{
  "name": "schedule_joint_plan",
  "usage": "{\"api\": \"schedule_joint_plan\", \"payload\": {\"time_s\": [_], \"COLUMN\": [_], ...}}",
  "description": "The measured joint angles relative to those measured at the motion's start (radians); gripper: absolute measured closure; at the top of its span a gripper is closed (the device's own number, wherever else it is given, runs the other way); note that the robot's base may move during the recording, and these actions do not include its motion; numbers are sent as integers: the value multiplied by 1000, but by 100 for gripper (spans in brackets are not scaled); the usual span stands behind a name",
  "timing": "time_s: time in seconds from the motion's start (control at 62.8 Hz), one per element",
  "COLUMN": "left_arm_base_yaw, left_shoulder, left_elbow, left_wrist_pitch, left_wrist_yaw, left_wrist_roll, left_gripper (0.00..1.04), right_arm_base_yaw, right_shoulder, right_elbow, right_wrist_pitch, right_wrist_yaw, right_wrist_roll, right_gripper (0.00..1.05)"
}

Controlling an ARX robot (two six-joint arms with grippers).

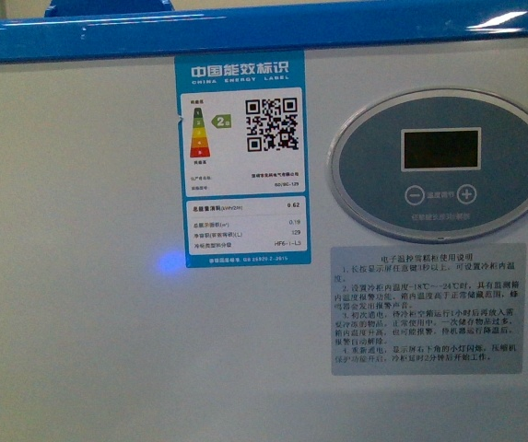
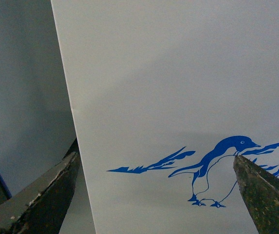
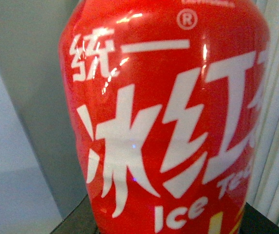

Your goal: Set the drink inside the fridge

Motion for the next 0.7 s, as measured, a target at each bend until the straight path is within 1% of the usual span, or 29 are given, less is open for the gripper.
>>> {"api": "schedule_joint_plan", "payload": {"time_s": [0.701], "left_arm_base_yaw": [0], "left_shoulder": [0], "left_elbow": [0], "left_wrist_pitch": [0], "left_wrist_yaw": [0], "left_wrist_roll": [0], "left_gripper": [8], "right_arm_base_yaw": [0], "right_shoulder": [-1], "right_elbow": [-4], "right_wrist_pitch": [0], "right_wrist_yaw": [0], "right_wrist_roll": [-3], "right_gripper": [68]}}
